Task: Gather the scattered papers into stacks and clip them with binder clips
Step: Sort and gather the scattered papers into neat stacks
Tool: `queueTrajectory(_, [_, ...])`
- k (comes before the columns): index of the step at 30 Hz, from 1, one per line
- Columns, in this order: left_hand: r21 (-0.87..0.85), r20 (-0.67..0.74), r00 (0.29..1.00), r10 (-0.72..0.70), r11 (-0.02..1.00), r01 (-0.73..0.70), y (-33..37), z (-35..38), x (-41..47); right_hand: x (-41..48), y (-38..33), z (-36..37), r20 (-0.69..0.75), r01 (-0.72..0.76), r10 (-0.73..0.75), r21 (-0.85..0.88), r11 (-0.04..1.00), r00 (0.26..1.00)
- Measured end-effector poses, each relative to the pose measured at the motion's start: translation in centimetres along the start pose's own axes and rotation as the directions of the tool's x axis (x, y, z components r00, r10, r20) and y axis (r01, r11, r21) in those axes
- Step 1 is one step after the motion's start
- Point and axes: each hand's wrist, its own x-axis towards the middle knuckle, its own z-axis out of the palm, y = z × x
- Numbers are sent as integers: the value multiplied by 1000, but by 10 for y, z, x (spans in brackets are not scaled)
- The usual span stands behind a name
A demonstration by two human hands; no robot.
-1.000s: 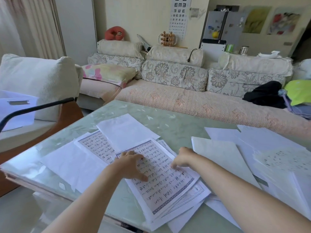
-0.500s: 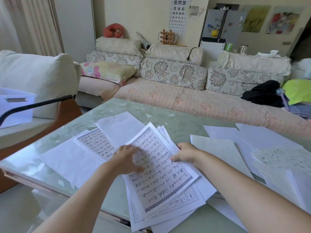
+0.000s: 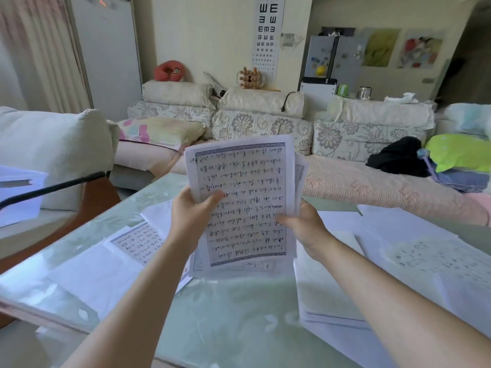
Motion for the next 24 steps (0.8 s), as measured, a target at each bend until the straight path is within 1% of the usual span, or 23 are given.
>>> queueTrajectory(2, [-2,29,998,63,998,-63,6,4,-2,0,-7,1,-2,3,-3,4,1000,1000])
queueTrajectory(5, [48,36,996,84,995,-86,5,8,-5,-1,-9,5,3,1,-1,40,999,1000])
queueTrajectory(7, [63,28,997,73,995,-75,1,7,-4,0,-7,6,-36,14,-12,69,998,999])
queueTrajectory(9, [59,26,999,28,998,-30,-5,2,-1,0,-5,7,-87,0,8,102,995,996])
queueTrajectory(12, [58,49,998,-37,998,34,-17,-1,-1,0,0,14,-73,-35,42,97,995,996])
queueTrajectory(15, [38,29,1000,-8,999,7,-20,2,-1,2,0,25,-68,-6,13,90,996,998])
queueTrajectory(17, [24,-17,1000,10,1000,-9,-18,2,2,4,-2,29,-121,5,11,127,992,993])
queueTrajectory(19, [37,-39,999,-10,999,12,-23,0,4,4,-3,31,-175,-4,31,153,988,984])
queueTrajectory(21, [74,-30,999,-29,997,32,-32,-3,6,5,2,34,-183,-21,43,119,993,982])
queueTrajectory(24, [99,22,999,-42,994,40,-38,-4,8,6,9,39,-146,-31,37,46,998,989])
